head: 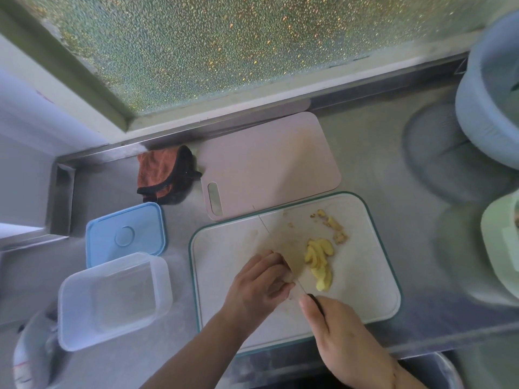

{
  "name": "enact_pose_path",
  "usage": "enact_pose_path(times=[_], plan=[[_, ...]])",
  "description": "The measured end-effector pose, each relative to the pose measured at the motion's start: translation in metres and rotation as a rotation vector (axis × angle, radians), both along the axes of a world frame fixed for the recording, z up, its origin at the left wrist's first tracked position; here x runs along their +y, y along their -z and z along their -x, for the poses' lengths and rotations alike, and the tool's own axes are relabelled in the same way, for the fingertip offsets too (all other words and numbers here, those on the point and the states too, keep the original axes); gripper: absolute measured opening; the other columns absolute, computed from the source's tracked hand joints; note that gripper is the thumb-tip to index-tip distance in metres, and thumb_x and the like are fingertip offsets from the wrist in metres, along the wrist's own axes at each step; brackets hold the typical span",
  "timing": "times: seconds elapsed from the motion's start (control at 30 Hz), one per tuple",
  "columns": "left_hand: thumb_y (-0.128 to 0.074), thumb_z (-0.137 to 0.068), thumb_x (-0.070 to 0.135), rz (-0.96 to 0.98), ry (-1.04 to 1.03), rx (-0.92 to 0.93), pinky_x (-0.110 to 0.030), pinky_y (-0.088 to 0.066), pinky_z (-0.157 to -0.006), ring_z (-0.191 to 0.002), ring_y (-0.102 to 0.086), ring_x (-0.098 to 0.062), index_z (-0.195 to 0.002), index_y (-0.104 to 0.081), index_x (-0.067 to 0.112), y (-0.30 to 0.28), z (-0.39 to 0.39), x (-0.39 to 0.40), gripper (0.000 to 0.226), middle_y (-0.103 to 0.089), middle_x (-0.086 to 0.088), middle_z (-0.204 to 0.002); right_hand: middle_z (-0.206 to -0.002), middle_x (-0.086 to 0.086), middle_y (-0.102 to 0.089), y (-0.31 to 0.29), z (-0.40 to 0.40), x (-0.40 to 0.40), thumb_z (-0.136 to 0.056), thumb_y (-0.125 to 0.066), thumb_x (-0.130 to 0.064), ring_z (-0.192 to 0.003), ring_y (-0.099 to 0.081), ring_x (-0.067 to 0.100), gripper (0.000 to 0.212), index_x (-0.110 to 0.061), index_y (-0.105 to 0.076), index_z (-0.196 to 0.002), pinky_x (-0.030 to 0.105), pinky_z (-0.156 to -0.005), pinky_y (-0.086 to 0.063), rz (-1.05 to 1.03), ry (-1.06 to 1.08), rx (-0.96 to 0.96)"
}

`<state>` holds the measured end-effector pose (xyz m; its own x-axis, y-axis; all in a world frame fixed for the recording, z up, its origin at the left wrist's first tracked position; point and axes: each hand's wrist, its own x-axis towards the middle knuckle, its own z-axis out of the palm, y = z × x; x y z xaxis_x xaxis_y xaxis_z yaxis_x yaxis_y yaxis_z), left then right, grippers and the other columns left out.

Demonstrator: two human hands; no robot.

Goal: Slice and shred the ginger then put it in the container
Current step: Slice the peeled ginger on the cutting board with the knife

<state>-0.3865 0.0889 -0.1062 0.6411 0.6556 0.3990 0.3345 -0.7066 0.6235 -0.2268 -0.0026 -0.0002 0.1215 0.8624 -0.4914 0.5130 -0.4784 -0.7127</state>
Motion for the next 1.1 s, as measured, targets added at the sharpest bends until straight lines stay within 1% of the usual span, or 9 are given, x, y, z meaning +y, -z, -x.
enact_pose_path(times=[0.1, 0.23, 0.43, 0.53, 0.6, 0.67, 0.73, 0.87, 1.1], plan=[[-0.083, -0.084, 0.018, -0.006, 0.024, -0.015, -0.035, -0.057, -0.09, -0.108, -0.066, -0.025, -0.106, -0.065, 0.012, -0.001, 0.0, 0.001, 0.029, -0.069, -0.009, -0.116, -0.059, 0.0, -0.047, 0.002, -0.001, 0.005, -0.084, -0.009, -0.063, -0.06, -0.049, 0.012, 0.055, -0.024, -0.042, -0.065, 0.024, -0.063, -0.039, -0.005, -0.028, -0.011], [-0.08, -0.087, 0.018, -0.014, 0.019, 0.015, -0.036, -0.058, -0.091, -0.111, -0.066, -0.024, -0.102, -0.072, 0.005, 0.001, 0.001, 0.001, 0.021, -0.07, -0.009, -0.119, -0.075, -0.006, -0.061, 0.001, 0.005, -0.02, -0.065, 0.004, -0.085, -0.08, -0.057, 0.007, 0.09, -0.027, -0.061, -0.084, 0.017, -0.078, -0.042, 0.017, 0.116, -0.07], [-0.076, -0.089, 0.02, -0.001, 0.051, -0.059, -0.031, -0.055, -0.097, -0.112, -0.064, -0.021, -0.105, -0.063, 0.012, -0.004, 0.001, 0.004, 0.022, -0.068, -0.008, -0.119, -0.053, -0.004, -0.039, 0.019, 0.001, 0.004, -0.083, -0.013, -0.062, -0.052, -0.044, 0.008, 0.048, -0.027, -0.035, -0.06, 0.02, -0.057, -0.036, -0.035, 0.005, -0.033], [-0.079, -0.087, 0.015, -0.001, 0.047, -0.072, -0.03, -0.055, -0.096, -0.108, -0.065, -0.022, -0.101, -0.066, 0.008, -0.005, 0.002, 0.006, 0.02, -0.068, -0.007, -0.114, -0.051, -0.001, -0.046, 0.021, 0.001, -0.001, -0.082, -0.016, -0.064, -0.057, -0.049, 0.006, 0.05, -0.025, -0.036, -0.058, 0.02, -0.055, -0.035, -0.055, 0.055, -0.013], [-0.079, -0.086, 0.015, -0.023, 0.048, -0.06, -0.03, -0.055, -0.096, -0.106, -0.065, -0.022, -0.097, -0.07, 0.006, -0.007, 0.002, 0.006, 0.017, -0.068, -0.007, -0.11, -0.053, -0.01, -0.054, 0.022, -0.002, -0.005, -0.082, -0.018, -0.066, -0.053, -0.048, 0.008, 0.054, -0.023, -0.038, -0.056, 0.026, -0.056, -0.036, -0.057, 0.111, 0.018], [-0.079, -0.088, 0.015, -0.037, 0.043, -0.042, -0.03, -0.054, -0.096, -0.104, -0.066, -0.022, -0.094, -0.072, 0.004, -0.008, 0.002, 0.005, 0.015, -0.068, -0.007, -0.106, -0.046, -0.006, -0.048, 0.022, -0.007, -0.007, -0.085, -0.024, -0.069, -0.046, -0.041, 0.01, 0.059, -0.021, -0.041, -0.056, 0.037, -0.056, -0.038, -0.03, 0.221, 0.09], [-0.078, -0.088, 0.017, -0.037, 0.033, -0.028, -0.03, -0.055, -0.096, -0.104, -0.066, -0.022, -0.096, -0.071, 0.005, -0.01, 0.001, 0.003, 0.016, -0.068, -0.007, -0.106, -0.045, -0.003, -0.043, 0.016, -0.009, -0.008, -0.082, -0.027, -0.074, -0.046, -0.039, 0.013, 0.06, -0.022, -0.044, -0.059, 0.036, -0.053, -0.035, 0.012, 0.252, 0.156], [-0.075, -0.09, 0.02, -0.037, 0.056, -0.045, -0.025, -0.051, -0.1, -0.105, -0.063, -0.02, -0.104, -0.061, 0.012, -0.013, 0.002, 0.004, 0.021, -0.059, 0.0, -0.115, -0.052, -0.008, -0.056, 0.001, -0.005, -0.009, -0.079, -0.025, -0.067, -0.056, -0.054, 0.015, 0.058, -0.017, -0.046, -0.058, 0.04, -0.069, -0.047, 0.012, 0.161, 0.089], [-0.076, -0.09, 0.019, -0.046, 0.05, -0.022, -0.031, -0.056, -0.097, -0.11, -0.065, -0.023, -0.104, -0.066, 0.01, -0.009, 0.002, 0.004, 0.02, -0.067, -0.007, -0.117, -0.069, -0.016, -0.06, 0.003, 0.0, -0.016, -0.055, -0.002, -0.098, -0.068, -0.053, 0.005, 0.098, -0.015, -0.052, -0.067, 0.024, -0.068, -0.041, 0.021, 0.172, 0.042]])
